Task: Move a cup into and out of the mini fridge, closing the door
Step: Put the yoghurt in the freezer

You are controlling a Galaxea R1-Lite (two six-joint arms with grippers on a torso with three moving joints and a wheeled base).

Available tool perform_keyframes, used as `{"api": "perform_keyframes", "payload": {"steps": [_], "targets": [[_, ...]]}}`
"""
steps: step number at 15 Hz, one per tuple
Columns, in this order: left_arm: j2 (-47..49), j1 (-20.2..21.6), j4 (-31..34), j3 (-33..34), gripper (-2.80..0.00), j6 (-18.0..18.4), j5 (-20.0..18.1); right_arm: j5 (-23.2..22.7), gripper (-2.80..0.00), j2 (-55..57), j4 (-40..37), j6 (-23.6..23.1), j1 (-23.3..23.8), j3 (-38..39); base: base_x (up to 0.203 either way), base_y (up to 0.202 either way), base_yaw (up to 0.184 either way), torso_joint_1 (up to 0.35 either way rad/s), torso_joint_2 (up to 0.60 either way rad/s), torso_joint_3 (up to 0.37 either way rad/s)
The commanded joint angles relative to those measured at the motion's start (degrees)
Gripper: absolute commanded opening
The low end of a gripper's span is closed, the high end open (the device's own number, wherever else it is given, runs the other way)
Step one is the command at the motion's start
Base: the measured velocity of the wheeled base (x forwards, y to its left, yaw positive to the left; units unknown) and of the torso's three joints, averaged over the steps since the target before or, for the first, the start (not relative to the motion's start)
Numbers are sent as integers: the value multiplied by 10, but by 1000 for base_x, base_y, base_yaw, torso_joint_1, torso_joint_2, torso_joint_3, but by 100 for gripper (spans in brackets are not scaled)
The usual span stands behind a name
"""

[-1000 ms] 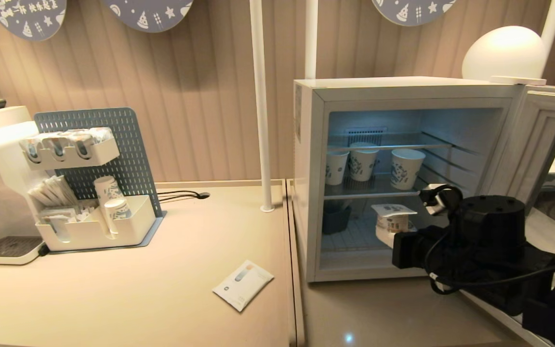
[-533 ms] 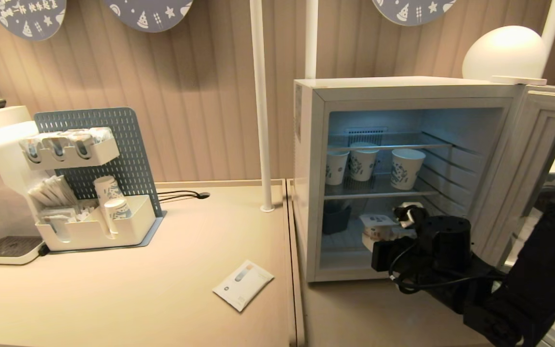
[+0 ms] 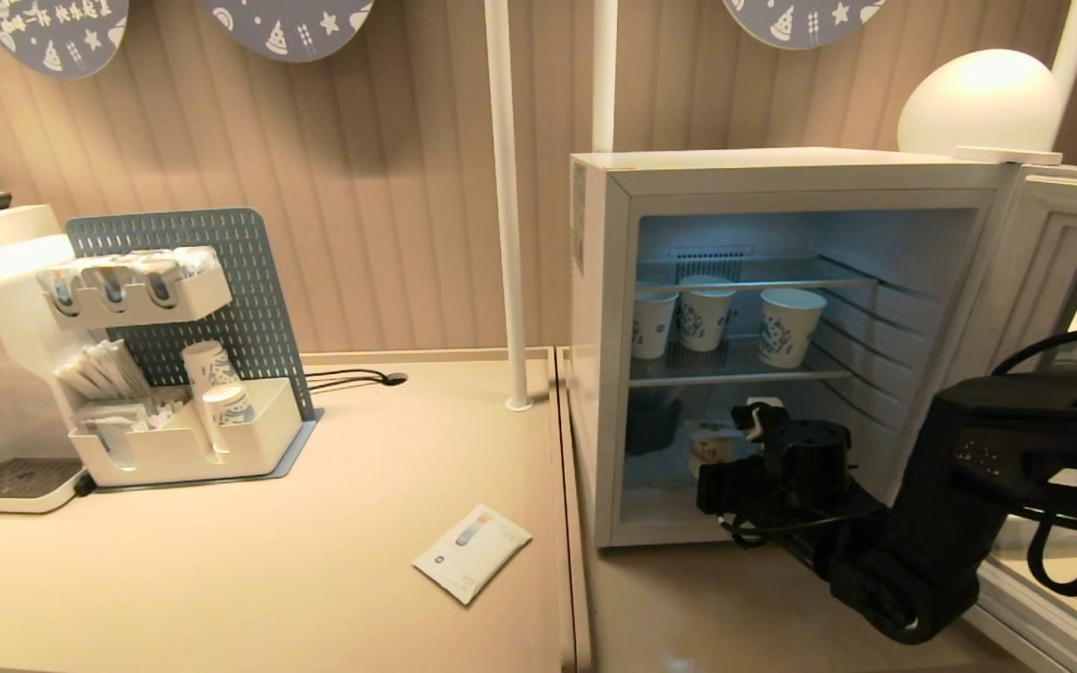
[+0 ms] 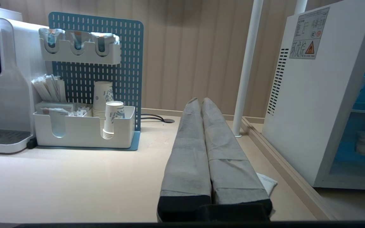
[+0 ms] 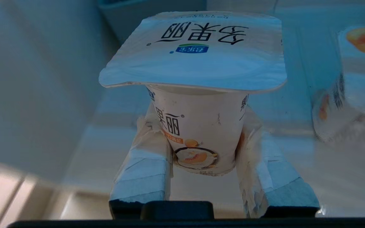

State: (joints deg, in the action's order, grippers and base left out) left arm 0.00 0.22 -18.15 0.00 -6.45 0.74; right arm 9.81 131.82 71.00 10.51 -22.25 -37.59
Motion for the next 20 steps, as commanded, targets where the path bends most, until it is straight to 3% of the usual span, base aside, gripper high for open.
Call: {"api": "perform_keyframes", "payload": {"steps": [1,13,14,20], "targets": [[1,0,-1,23,-280,-1,0,1,-280,28,4,-1,3,-19,0,0,0,0,0,0],[1,0,-1,23,-280,-1,0,21,-280,33,-31,-33,5,-39,0,0,0,0,0,0],[1,0,-1,23,-280,-1,0,27,0,34,-29,-36,5,-41,0,0,0,0,0,0],[1,0,-1,23,-280,0,0,25,0,33,-32,-37,7,-48,0,0,0,0,0,0]]}}
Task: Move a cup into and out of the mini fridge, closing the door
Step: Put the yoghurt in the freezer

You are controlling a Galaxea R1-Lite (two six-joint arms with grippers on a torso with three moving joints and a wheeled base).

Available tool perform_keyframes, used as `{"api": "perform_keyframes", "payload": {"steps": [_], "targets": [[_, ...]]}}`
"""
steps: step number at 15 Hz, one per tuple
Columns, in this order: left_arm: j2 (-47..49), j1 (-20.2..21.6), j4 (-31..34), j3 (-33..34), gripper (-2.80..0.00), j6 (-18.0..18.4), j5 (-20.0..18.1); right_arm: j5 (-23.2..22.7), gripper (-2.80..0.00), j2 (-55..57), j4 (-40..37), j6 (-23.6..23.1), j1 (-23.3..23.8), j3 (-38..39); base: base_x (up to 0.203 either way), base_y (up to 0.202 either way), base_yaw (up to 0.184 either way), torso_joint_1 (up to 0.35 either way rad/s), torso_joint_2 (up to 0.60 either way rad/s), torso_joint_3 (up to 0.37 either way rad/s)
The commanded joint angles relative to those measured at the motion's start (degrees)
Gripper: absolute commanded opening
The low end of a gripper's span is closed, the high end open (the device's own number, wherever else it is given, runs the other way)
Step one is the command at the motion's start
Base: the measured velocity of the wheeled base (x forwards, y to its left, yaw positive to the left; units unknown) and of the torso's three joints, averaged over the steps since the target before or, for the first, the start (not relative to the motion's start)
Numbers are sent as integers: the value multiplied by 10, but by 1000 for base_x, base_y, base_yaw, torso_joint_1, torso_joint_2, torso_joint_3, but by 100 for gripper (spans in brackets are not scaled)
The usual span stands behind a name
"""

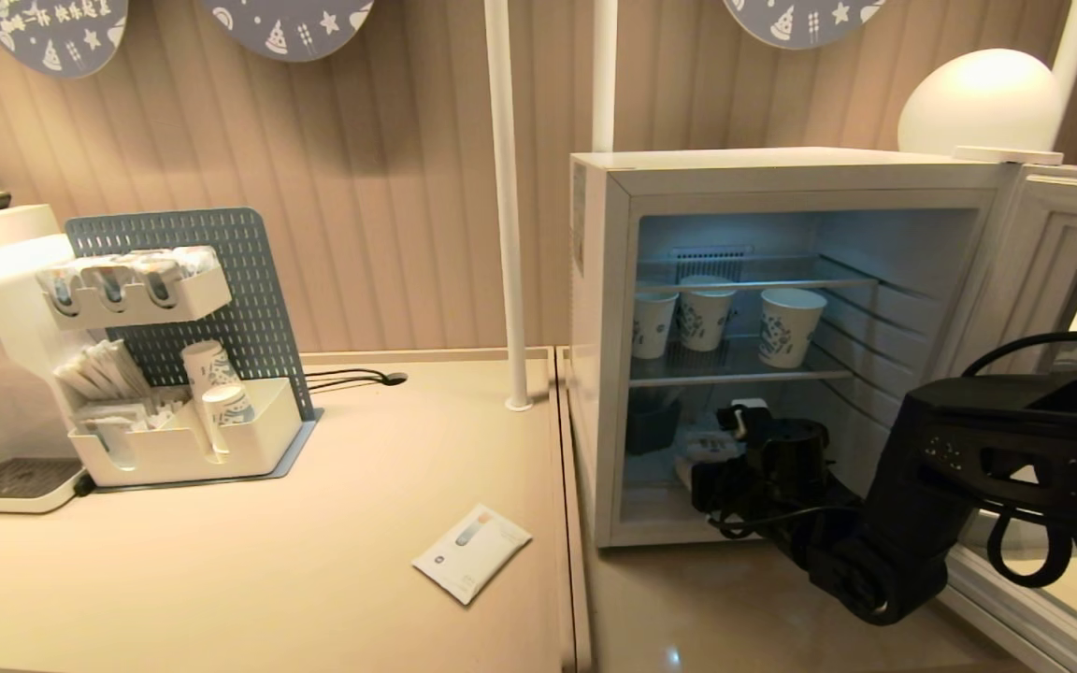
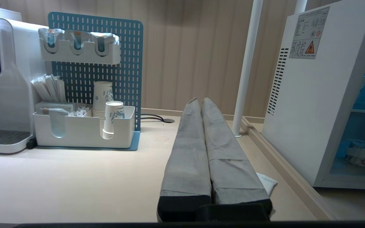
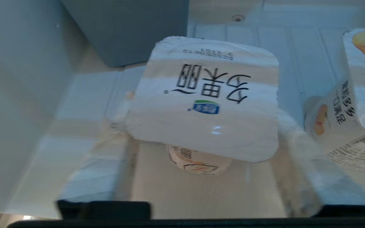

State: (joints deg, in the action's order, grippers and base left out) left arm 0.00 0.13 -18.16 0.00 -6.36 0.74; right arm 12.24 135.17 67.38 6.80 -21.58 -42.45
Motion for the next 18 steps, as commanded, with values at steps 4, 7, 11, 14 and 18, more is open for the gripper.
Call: {"api": "perform_keyframes", "payload": {"steps": [4,7,11,14,18], "targets": [[1,1,-1,23,-280,-1,0,-3,0,-39,4,1,0,33,0,0,0,0,0,0],[1,0,-1,23,-280,-1,0,-12,0,-78,9,1,0,81,0,0,0,0,0,0],[1,1,-1,23,-280,-1,0,-37,0,-122,23,3,0,137,0,0,0,0,0,0],[1,0,-1,23,-280,-1,0,-40,0,-148,56,4,-1,188,0,0,0,0,0,0],[1,1,-1,23,-280,-1,0,-45,0,-196,118,5,-5,285,0,0,0,0,0,0]]}}
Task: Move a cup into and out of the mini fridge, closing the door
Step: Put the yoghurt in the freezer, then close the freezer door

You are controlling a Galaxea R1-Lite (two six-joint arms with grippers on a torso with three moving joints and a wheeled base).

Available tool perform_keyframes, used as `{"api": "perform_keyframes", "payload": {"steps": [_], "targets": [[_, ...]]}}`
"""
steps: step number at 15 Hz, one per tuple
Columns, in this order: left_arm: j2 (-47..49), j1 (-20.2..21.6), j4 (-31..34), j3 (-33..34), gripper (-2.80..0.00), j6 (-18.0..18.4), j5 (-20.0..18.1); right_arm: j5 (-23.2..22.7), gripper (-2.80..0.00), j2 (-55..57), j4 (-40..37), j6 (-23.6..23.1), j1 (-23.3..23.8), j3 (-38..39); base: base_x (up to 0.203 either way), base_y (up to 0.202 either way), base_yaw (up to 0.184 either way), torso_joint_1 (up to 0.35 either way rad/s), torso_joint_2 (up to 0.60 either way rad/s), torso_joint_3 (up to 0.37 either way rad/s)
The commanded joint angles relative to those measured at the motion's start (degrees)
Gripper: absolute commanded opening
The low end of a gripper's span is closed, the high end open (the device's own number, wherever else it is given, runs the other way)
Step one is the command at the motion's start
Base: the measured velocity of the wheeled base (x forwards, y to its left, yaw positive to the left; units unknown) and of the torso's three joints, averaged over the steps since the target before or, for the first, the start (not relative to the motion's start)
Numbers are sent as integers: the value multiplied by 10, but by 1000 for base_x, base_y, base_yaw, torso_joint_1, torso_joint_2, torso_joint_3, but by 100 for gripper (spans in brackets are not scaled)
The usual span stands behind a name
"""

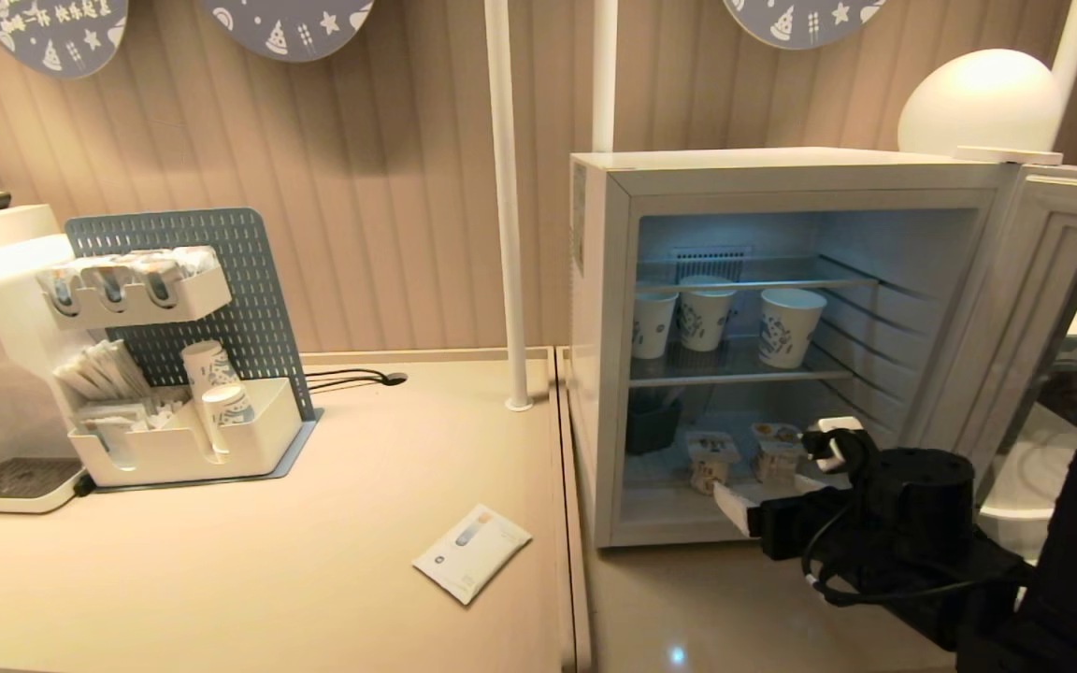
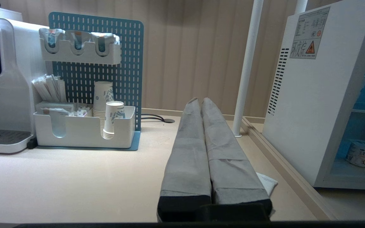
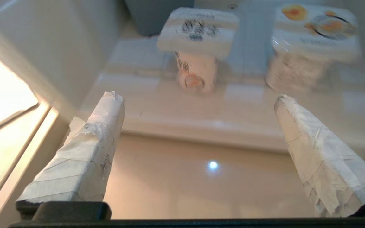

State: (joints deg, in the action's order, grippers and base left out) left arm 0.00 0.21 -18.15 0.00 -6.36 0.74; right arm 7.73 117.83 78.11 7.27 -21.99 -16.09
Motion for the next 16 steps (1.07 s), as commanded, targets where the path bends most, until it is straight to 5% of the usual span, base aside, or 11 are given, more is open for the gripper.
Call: {"api": "perform_keyframes", "payload": {"steps": [1,2,5,10,14,16], "targets": [[1,0,-1,23,-280,-1,0,1,-79,-32,38,1,-1,51,0,0,0,0,0,0],[1,0,-1,23,-280,-1,0,2,-280,-42,66,1,-1,80,0,0,0,0,0,0],[1,0,-1,23,-280,-1,0,10,-280,-99,93,-1,-1,164,0,0,0,0,0,0],[1,0,-1,23,-280,-1,0,114,-280,-290,56,-23,-7,175,0,0,0,0,0,0],[1,0,-1,23,-280,-1,0,256,-280,-462,-121,-68,-46,92,0,0,0,0,0,0],[0,0,-1,23,-280,-1,0,371,-280,-545,-266,-83,-77,23,0,0,0,0,0,0]]}}
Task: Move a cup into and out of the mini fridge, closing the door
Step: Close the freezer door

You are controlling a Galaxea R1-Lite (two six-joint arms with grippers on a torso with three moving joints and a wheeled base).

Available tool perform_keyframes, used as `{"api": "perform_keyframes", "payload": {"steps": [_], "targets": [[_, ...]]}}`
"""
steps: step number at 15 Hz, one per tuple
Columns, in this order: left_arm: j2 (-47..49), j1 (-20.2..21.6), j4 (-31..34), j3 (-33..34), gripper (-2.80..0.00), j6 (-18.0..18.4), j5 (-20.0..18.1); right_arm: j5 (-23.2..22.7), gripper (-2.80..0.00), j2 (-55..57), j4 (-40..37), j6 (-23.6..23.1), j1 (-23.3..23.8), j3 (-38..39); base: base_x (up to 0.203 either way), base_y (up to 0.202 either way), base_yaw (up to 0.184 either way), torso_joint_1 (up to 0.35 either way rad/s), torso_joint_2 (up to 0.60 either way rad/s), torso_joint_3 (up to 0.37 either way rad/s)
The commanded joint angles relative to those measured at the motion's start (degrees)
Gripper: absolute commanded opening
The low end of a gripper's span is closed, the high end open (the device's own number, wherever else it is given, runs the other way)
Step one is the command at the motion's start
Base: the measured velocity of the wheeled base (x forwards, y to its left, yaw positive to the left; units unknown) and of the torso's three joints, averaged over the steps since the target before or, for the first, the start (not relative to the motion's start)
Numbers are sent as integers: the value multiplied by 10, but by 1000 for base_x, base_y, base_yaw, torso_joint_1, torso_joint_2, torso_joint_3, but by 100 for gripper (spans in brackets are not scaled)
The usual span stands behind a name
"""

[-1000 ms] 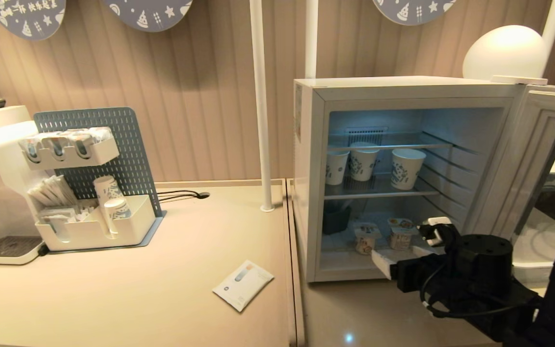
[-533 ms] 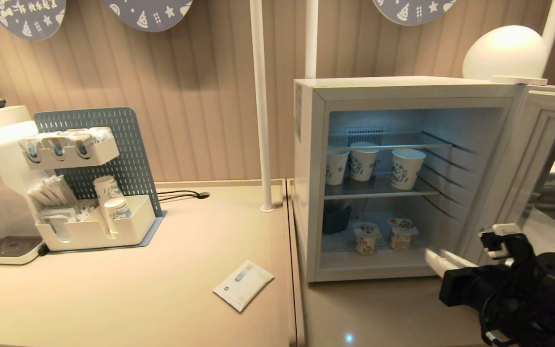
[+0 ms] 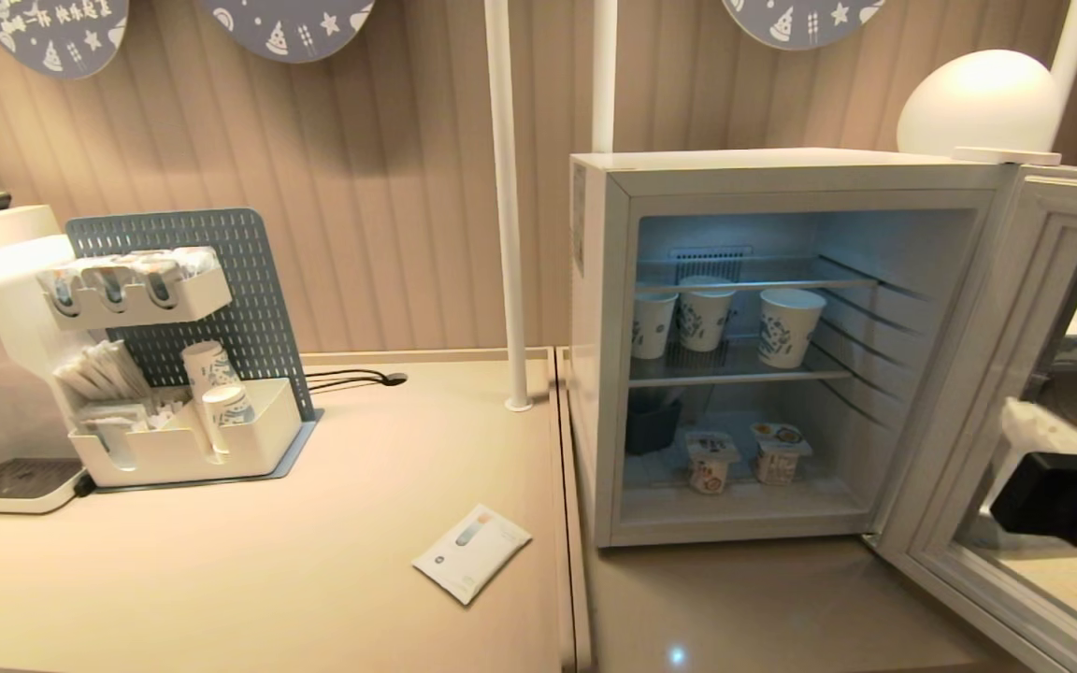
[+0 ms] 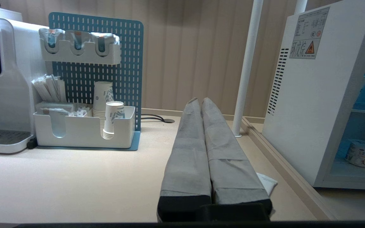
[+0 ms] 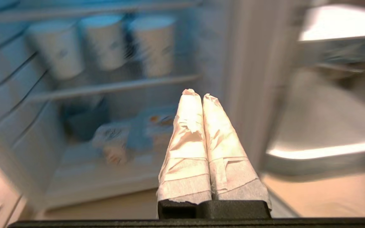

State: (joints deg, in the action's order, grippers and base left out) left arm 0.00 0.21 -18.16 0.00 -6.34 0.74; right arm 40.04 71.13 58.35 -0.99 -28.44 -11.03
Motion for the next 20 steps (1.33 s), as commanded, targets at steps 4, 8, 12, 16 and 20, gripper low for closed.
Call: {"api": "perform_keyframes", "payload": {"steps": [4,8,12,16,20], "targets": [[1,0,-1,23,-280,-1,0,99,-280,-122,-123,-10,71,-41,0,0,0,0,0,0],[1,0,-1,23,-280,-1,0,100,-280,-150,-111,-10,122,6,0,0,0,0,0,0],[1,0,-1,23,-280,-1,0,88,-280,-200,-116,-16,181,44,0,0,0,0,0,0],[1,0,-1,23,-280,-1,0,-3,-280,-245,-120,16,138,85,0,0,0,0,0,0],[1,1,-1,23,-280,-1,0,-154,-280,-364,-193,19,130,87,0,0,0,0,0,0]]}}
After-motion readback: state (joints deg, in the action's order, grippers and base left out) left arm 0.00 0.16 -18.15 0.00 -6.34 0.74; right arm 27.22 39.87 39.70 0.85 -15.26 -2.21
